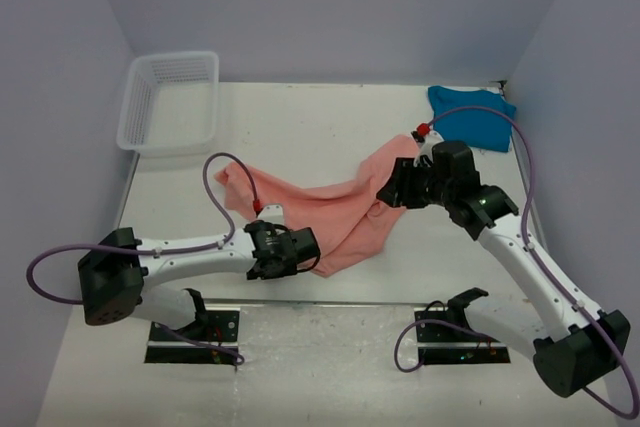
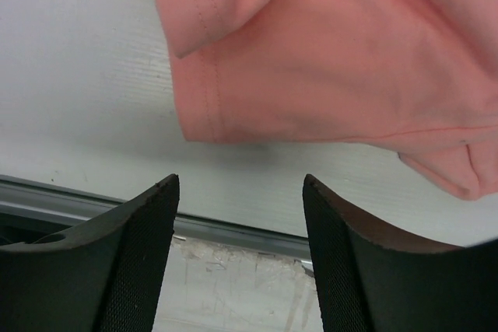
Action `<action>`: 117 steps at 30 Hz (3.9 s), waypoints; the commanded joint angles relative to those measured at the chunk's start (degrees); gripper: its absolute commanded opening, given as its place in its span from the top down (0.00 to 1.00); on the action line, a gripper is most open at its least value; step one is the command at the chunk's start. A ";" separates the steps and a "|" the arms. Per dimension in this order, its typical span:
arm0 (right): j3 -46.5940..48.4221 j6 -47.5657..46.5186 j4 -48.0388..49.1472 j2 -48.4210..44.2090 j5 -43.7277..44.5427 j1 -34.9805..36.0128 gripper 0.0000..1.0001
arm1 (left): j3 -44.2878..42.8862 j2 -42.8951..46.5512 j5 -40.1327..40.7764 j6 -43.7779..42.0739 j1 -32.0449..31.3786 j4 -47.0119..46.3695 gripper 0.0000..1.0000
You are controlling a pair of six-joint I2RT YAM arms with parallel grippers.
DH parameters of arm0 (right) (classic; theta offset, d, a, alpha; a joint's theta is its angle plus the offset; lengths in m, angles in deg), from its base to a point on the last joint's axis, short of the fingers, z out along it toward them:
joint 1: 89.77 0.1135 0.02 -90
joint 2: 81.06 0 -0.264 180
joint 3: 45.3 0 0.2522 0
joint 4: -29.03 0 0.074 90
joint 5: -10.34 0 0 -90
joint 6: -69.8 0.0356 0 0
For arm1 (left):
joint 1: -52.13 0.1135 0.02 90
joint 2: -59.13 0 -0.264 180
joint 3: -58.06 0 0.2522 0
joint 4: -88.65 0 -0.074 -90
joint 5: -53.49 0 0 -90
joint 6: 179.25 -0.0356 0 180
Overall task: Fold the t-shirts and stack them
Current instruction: Flatten out the tshirt
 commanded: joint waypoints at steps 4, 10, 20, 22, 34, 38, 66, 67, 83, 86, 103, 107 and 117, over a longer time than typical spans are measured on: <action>-0.60 -0.34 0.15 -3.32 -2.65 0.09 0.50 | -1.21 -3.91 4.75 1.04 1.46 1.48 0.33; -0.43 -0.43 -1.52 -5.43 -2.13 0.18 0.50 | 1.24 -4.80 3.70 -3.35 4.97 -4.14 0.36; 1.24 0.19 -3.46 -7.19 -2.13 0.09 0.49 | 7.49 -1.81 -2.81 -8.63 9.20 -13.64 0.42; 1.24 0.36 -3.20 -7.02 -2.21 0.18 0.49 | 7.75 -1.37 -4.20 -8.98 9.20 -14.17 0.45; 0.36 1.77 -1.87 -4.56 -1.44 0.09 0.49 | 8.55 2.93 -8.44 -8.46 9.20 -15.14 1.00; 0.01 2.20 -2.23 -1.84 3.39 0.18 0.48 | 3.90 7.14 -4.31 -6.27 8.58 -6.03 1.00; 23.99 5.20 -8.38 30.76 18.70 -6.32 0.47 | -14.56 34.49 10.55 -1.15 15.69 18.88 1.00; 25.31 4.76 -8.90 33.99 17.66 -6.67 0.47 | -15.09 34.14 10.72 -2.29 16.48 18.88 1.00; 50.44 -2.10 -17.34 61.35 18.27 -10.54 0.48 | -18.88 34.32 11.08 -9.07 20.89 18.97 1.00; 53.17 -2.10 -19.27 63.99 17.13 -11.07 0.49 | -19.14 33.26 10.64 -9.16 20.97 18.88 1.00; 58.54 -0.87 -22.61 70.76 17.48 -11.77 0.47 | -18.62 26.50 10.65 -15.03 20.89 13.19 1.00; 61.53 -1.04 -25.86 72.96 17.47 -11.95 0.52 | -17.91 24.39 9.24 -18.55 20.89 9.23 1.00; 64.72 -1.05 -29.75 74.57 16.50 -12.12 0.53 | -17.47 19.91 6.60 -25.24 20.89 0.96 1.00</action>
